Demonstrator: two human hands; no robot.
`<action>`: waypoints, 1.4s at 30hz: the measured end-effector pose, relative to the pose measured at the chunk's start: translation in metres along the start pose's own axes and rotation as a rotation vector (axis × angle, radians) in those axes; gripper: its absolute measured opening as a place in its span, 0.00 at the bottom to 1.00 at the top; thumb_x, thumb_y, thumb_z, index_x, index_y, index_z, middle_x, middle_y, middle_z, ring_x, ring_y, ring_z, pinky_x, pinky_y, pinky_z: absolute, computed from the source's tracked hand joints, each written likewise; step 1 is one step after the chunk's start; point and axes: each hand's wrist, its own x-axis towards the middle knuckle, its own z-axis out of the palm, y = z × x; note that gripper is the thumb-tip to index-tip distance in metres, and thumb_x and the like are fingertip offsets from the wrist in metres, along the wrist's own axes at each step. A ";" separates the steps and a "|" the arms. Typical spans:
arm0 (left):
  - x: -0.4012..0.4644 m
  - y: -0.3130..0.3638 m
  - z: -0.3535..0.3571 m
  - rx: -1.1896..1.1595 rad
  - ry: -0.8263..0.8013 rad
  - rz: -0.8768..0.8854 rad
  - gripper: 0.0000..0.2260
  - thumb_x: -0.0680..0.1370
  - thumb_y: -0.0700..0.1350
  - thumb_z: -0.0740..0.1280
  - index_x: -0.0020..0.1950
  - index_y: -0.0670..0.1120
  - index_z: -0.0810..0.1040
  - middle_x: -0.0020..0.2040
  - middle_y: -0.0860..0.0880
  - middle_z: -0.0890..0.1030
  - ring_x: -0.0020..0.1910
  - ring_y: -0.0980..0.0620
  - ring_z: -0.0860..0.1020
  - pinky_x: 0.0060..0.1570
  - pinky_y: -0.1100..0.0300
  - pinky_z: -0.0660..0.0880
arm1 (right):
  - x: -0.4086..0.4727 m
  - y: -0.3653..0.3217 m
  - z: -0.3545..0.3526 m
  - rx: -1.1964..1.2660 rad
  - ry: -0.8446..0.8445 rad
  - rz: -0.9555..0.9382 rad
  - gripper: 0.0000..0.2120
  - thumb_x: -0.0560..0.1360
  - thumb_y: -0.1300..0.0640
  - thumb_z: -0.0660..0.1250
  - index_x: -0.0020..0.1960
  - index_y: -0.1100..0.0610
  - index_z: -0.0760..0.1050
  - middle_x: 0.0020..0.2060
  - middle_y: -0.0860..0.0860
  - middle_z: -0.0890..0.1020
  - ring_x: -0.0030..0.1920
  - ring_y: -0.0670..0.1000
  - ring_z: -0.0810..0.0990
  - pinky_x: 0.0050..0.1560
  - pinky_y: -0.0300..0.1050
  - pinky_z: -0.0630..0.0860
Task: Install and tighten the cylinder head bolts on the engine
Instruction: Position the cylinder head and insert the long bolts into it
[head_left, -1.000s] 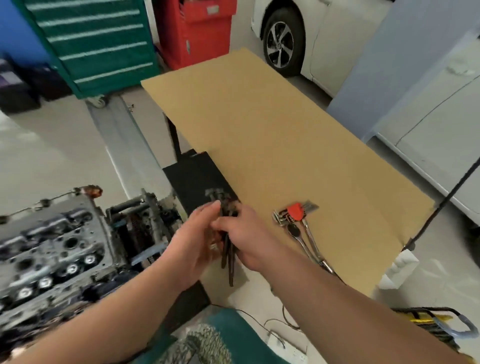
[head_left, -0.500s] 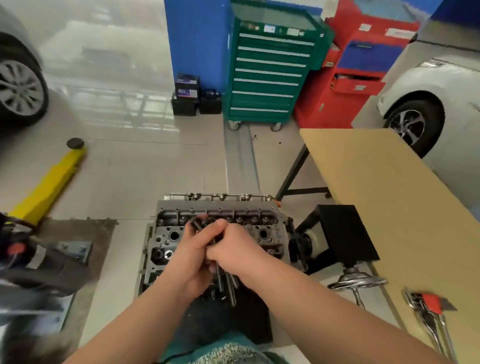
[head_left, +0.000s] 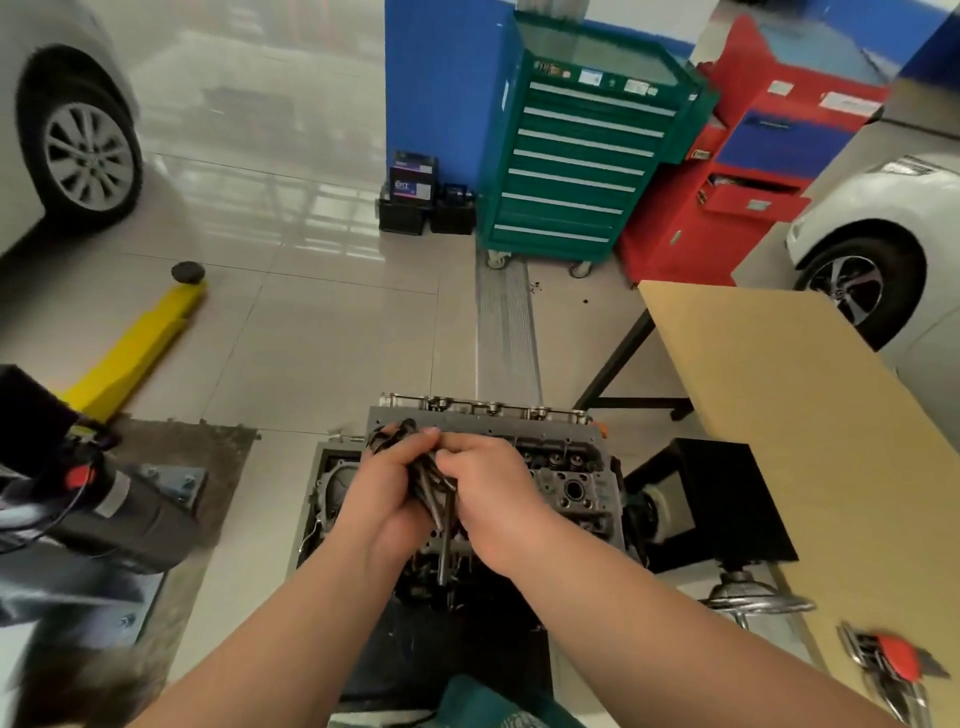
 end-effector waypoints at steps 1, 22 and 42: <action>0.002 -0.002 0.004 0.026 -0.009 -0.012 0.14 0.80 0.34 0.67 0.65 0.42 0.78 0.56 0.39 0.82 0.49 0.43 0.83 0.52 0.47 0.81 | 0.005 0.000 -0.006 0.044 0.009 0.006 0.19 0.83 0.67 0.60 0.48 0.53 0.88 0.49 0.52 0.88 0.56 0.54 0.85 0.65 0.57 0.78; 0.044 -0.083 0.017 -0.261 0.079 0.172 0.12 0.84 0.37 0.64 0.62 0.42 0.87 0.61 0.38 0.85 0.59 0.47 0.86 0.66 0.38 0.77 | 0.061 0.004 -0.226 -0.525 0.232 -0.468 0.10 0.78 0.48 0.73 0.59 0.42 0.81 0.50 0.37 0.83 0.51 0.39 0.82 0.57 0.40 0.79; 0.062 -0.041 0.000 -0.185 0.068 0.063 0.16 0.81 0.34 0.66 0.68 0.41 0.81 0.63 0.43 0.85 0.59 0.46 0.86 0.62 0.40 0.78 | 0.110 0.024 -0.189 -0.582 0.174 -0.357 0.09 0.83 0.55 0.66 0.60 0.48 0.82 0.40 0.44 0.86 0.41 0.36 0.83 0.35 0.28 0.75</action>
